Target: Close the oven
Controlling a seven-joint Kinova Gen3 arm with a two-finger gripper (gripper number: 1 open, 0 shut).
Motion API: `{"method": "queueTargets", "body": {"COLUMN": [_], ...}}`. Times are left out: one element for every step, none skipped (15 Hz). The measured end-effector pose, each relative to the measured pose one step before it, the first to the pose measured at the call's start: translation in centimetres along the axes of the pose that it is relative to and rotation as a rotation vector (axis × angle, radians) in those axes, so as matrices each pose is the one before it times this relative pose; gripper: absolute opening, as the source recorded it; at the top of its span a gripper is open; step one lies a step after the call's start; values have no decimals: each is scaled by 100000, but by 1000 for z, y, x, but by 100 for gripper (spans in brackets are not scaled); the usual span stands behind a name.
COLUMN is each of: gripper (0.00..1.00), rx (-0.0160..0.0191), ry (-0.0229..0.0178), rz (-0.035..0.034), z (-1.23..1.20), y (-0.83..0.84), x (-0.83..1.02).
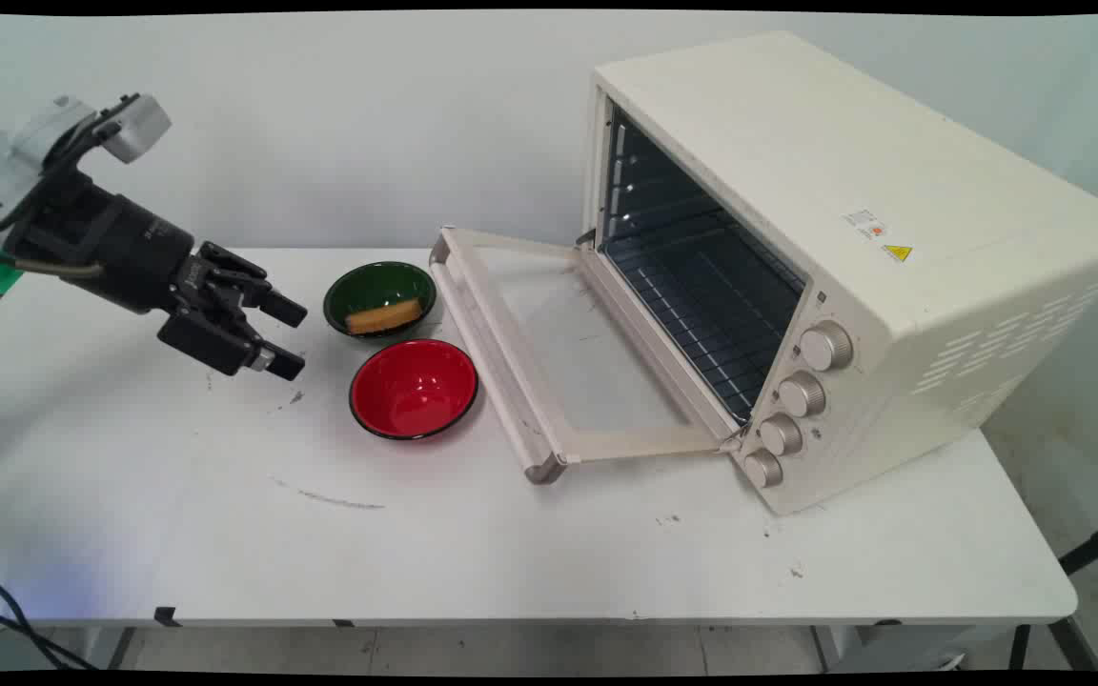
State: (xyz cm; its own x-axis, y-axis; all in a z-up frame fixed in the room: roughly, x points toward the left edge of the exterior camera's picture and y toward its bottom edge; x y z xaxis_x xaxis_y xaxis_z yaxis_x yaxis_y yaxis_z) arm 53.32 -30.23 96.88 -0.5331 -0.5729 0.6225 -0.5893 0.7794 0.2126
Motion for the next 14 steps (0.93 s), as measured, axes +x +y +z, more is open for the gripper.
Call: {"method": "queueTargets", "body": {"gripper": [100,100,100,100,100,100,100,100,100,100,100,100,100,100], "rx": [-61,151,297,248,425,574,676,462,813,634,640,414,430,416], "ry": [-143,-484,-630,-402,-672,-1025,-872,-610,-944,-737,-756,-610,-703,-697], "rz": [-845,-609,-453,-127,-214,-267,-200,-76,-116,-166,-200,-185,-191,-155], "z": [-44,-25,24,51,102,209,238,188,403,378,504,502,603,639], "y": [31,4,-4,-8,-24,-34,-38,-26,-53,-49,-27,-12,3,20], "x": [164,160,221,154,227,264,201,140,282,236,267,241,250,216]}}
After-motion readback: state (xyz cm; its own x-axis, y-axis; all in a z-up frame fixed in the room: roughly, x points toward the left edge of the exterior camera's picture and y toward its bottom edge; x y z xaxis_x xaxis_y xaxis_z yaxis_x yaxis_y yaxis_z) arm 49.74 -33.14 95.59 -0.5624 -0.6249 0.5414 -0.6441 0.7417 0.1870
